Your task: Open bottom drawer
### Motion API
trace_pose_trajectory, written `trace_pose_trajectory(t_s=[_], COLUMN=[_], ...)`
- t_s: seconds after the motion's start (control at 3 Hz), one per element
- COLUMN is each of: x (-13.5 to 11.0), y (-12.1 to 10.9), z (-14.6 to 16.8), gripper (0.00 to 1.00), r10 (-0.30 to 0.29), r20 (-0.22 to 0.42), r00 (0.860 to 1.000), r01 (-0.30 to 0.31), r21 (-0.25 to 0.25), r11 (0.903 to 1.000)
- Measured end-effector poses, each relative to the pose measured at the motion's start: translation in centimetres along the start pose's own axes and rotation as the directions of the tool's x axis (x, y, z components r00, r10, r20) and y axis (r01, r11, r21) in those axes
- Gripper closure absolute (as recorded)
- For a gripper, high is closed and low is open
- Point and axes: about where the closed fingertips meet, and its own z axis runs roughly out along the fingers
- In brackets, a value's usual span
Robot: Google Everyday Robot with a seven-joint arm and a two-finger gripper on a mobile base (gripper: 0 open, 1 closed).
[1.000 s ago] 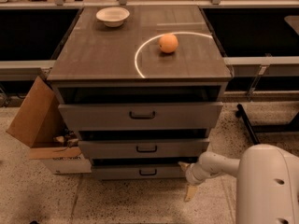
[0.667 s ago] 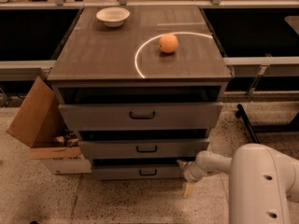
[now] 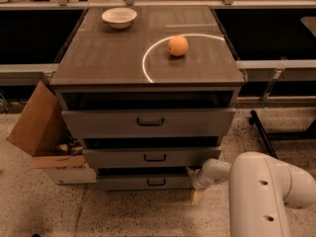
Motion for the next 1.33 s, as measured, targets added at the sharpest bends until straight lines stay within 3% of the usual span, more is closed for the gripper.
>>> trace_pose_trajectory(t_s=[0.67,1.0,1.33], x=[2.4,2.3,2.0], y=[1.2,1.3,1.1], z=[1.5,1.3,0.5], gripper=[0.41,0.64,0.79], r10=[0.055,0.056,0.056], r20=[-0.021,-0.022,-0.022], r00=[0.998,0.998,0.998], r01=[-0.055,-0.056,-0.056], r21=[-0.015,-0.015,-0.015], r11=[0.9984,0.9983,0.9983])
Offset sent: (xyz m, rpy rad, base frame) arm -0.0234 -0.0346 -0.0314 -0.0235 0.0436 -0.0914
